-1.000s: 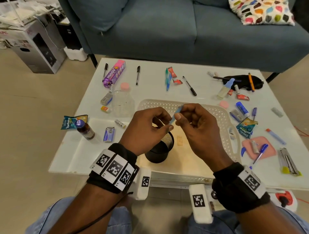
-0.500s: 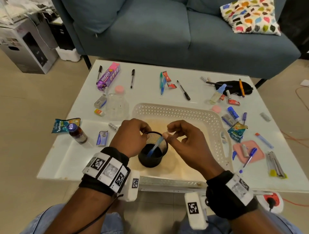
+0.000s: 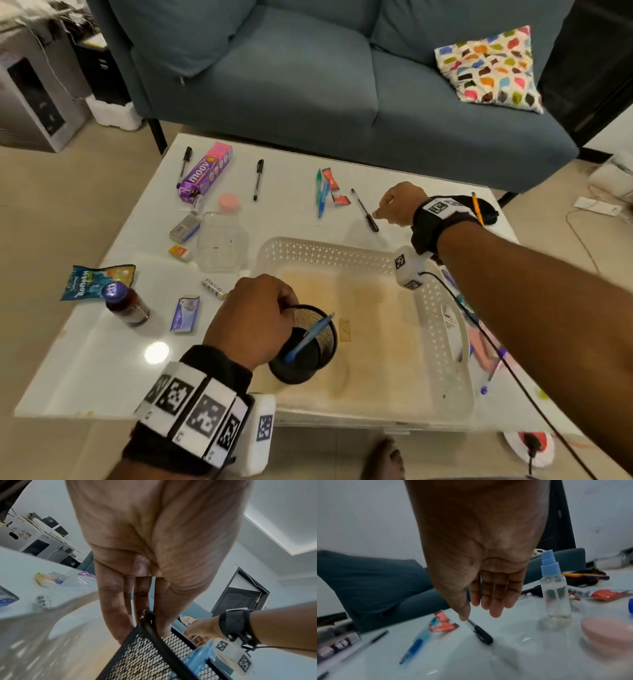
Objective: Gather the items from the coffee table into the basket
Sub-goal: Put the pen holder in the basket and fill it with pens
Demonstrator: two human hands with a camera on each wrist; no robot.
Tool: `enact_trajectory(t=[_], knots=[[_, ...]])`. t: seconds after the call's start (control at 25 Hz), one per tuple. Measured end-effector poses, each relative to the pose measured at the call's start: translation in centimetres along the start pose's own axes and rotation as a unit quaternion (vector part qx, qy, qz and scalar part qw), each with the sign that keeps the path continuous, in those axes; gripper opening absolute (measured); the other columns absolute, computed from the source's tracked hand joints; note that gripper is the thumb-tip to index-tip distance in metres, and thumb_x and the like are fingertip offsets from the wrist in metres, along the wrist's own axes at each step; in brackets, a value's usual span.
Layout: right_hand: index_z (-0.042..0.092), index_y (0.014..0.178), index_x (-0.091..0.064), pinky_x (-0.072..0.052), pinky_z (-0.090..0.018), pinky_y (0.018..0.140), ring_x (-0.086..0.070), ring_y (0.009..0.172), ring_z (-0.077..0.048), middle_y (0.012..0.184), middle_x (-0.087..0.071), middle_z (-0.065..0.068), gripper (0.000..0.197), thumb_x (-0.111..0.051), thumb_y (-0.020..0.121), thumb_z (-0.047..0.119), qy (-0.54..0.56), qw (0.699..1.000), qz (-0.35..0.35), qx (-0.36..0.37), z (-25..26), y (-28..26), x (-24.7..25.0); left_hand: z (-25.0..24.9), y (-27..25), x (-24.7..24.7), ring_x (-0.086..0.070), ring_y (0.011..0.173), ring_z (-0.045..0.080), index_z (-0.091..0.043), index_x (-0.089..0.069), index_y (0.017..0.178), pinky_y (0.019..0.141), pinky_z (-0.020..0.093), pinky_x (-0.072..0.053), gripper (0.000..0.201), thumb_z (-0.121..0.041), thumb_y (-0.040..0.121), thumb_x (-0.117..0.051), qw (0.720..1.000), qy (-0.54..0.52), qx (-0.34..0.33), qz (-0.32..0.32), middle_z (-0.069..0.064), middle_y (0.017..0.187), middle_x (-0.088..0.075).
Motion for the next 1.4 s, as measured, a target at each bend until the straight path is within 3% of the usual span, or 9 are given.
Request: enact_trajectory(t=[0.08,0.24,0.4,0.48,0.68,0.8,0.96,1.24,1.4], knots=[[0.009,0.093,-0.073,-0.06,-0.045,0.089,-0.075,0.09,-0.031,0.094,-0.078,-0.009,0.04,-0.085,0.076,0.043,-0.06,0.997,0.04,-0.033,-0.6,3.2,-0.9,0.0,0.1,-0.1,-0.07,0.079,0.012,-0.025,-0.079,0.085,0.08,0.033,-0.059,0.012,-0.017,0.088,-0.071,1.0,-0.002,-0.001,0.002,-0.007,0.09,-0.075],[0.013,0.082,-0.073,-0.06,-0.048,0.087,-0.077,0.079,-0.032,0.084,-0.079,-0.006,0.066,-0.089,0.034,0.055,-0.08,0.992,0.079,-0.064,-2.6,9.2,-4.3,0.2,0.3,-0.1,-0.07,0.081,0.011,-0.025,-0.078,0.089,0.081,0.032,-0.059,0.009,-0.019,0.089,-0.071,1.0,-0.008,0.001,-0.002,-0.008,0.093,-0.074],[0.011,0.092,-0.07,-0.059,-0.044,0.091,-0.074,0.089,-0.031,0.09,-0.076,-0.008,0.041,-0.088,0.069,0.039,-0.109,0.991,0.043,-0.065,0.8,4.5,-3.7,0.0,0.2,0.0,-0.07,0.082,0.009,-0.024,-0.078,0.09,0.083,0.031,-0.059,0.008,-0.021,0.09,-0.071,1.0,-0.015,-0.001,0.005,-0.008,0.095,-0.074],[0.009,0.095,-0.069,-0.058,-0.043,0.093,-0.073,0.091,-0.03,0.092,-0.075,-0.009,0.034,-0.084,0.077,0.034,-0.11,0.991,0.036,-0.07,0.8,3.5,-3.5,0.0,0.2,0.1,-0.07,0.085,0.01,-0.024,-0.079,0.091,0.084,0.031,-0.059,0.009,-0.02,0.09,-0.071,1.0,-0.013,0.0,0.004,-0.008,0.095,-0.075],[0.009,0.092,-0.064,-0.059,-0.045,0.091,-0.073,0.087,-0.027,0.089,-0.076,-0.008,0.031,-0.078,0.086,0.036,-0.018,0.998,-0.001,-0.061,0.7,0.0,-1.1,-0.5,0.0,0.1,-0.07,0.089,0.012,-0.023,-0.078,0.094,0.087,0.03,-0.058,0.01,-0.02,0.091,-0.069,1.0,0.003,0.0,0.005,-0.006,0.098,-0.074],[0.004,0.1,-0.071,-0.059,-0.044,0.094,-0.074,0.092,-0.025,0.096,-0.077,-0.01,0.027,-0.075,0.092,0.029,0.12,0.992,-0.044,-0.015,0.8,-4.8,0.0,-0.7,0.0,0.1,-0.069,0.093,0.014,-0.021,-0.077,0.094,0.087,0.03,-0.057,0.009,-0.02,0.091,-0.069,1.0,0.011,0.006,0.003,-0.004,0.099,-0.074],[0.016,0.095,-0.071,-0.059,-0.033,0.075,-0.077,0.078,-0.016,0.085,-0.078,-0.003,0.013,-0.077,0.09,0.026,0.284,0.952,-0.099,0.05,0.2,-14.5,-0.8,-0.6,0.1,0.0,-0.069,0.091,0.014,-0.023,-0.078,0.092,0.084,0.029,-0.056,0.007,-0.021,0.09,-0.071,1.0,0.016,0.011,0.001,-0.004,0.098,-0.074],[0.036,0.101,-0.073,-0.061,-0.024,0.075,-0.073,0.08,-0.013,0.089,-0.076,0.012,0.017,-0.073,0.093,0.021,0.367,0.906,-0.164,0.128,-0.1,-24.8,-2.0,-0.7,0.1,0.2,-0.068,0.083,0.011,-0.025,-0.074,0.089,0.086,0.036,-0.057,0.009,-0.033,0.085,-0.075,1.0,-0.008,-0.007,-0.018,-0.009,0.086,-0.072],[0.033,0.106,-0.073,-0.061,-0.023,0.08,-0.072,0.088,-0.01,0.091,-0.076,0.013,0.017,-0.073,0.093,0.022,0.37,0.901,-0.17,0.15,-0.4,-24.4,-1.4,-1.0,0.5,0.6,-0.064,0.093,0.012,-0.025,-0.064,0.113,0.087,0.039,-0.057,0.034,-0.033,0.084,-0.079,0.994,-0.053,-0.059,-0.068,-0.009,0.105,-0.065]])
Point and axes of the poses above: each hand's wrist, its own y-axis towards the middle knuckle, its own x-axis out of the back of the hand, z = x × y, the point moved 2 cm from there along y, towards the middle knuckle
